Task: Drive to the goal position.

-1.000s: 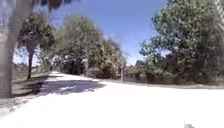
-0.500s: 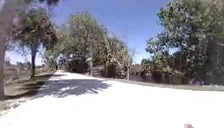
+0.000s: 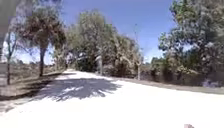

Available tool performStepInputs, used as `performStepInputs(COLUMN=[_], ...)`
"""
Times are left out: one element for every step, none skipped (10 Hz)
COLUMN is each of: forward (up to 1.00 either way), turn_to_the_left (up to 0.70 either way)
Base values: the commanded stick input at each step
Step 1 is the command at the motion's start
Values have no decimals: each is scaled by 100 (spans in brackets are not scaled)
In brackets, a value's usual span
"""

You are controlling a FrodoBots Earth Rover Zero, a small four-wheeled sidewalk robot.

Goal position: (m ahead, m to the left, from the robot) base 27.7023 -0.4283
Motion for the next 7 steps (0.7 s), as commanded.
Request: performStepInputs(forward=[70,70,70,70,70,70,70], turn_to_the_left=[35,35,35,31,13,0,0])
